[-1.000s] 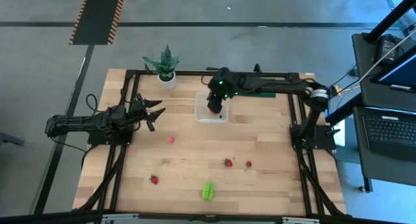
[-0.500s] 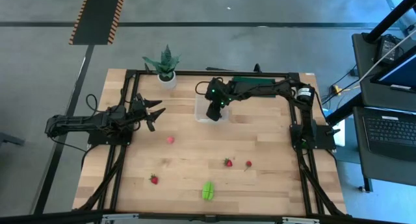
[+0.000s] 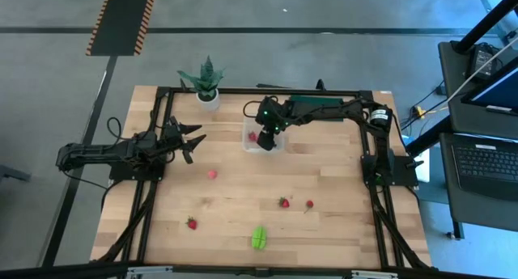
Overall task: Pick and placing Produce into tupperware
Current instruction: Put the strawberry into the transparent container
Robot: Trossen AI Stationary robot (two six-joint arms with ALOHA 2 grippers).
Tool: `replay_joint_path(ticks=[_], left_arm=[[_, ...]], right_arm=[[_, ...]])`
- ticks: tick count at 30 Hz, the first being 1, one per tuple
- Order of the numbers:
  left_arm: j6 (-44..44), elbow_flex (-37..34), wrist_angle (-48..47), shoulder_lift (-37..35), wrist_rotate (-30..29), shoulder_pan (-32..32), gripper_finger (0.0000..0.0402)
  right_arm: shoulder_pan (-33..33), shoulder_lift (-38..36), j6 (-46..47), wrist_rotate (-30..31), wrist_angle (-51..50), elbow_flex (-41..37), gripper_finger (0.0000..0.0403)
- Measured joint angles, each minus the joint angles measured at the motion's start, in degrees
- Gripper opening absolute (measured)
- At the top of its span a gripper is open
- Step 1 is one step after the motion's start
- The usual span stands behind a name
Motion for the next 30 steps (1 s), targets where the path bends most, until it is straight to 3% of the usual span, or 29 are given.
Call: replay_joint_path(ticks=[6,15,22,30], left_arm=[[0.0,0.0,0.0,0.0,0.0,0.0,0.0192],[0.0,0.0,0.0,0.0,0.0,0.0,0.0192],[0.0,0.0,0.0,0.0,0.1,0.0,0.0192],[0.0,0.0,0.0,0.0,0.2,0.0,0.0192]], right_arm=[[0.3,-4.8,-6.1,0.0,-10.5,5.5,0.0249],[4.3,-21.8,-5.9,-0.3,-28.0,6.8,0.0249],[11.6,-33.0,-4.4,0.2,-30.8,-1.5,0.0249],[23.5,-35.4,-8.4,2.3,-30.4,-16.5,0.0249]])
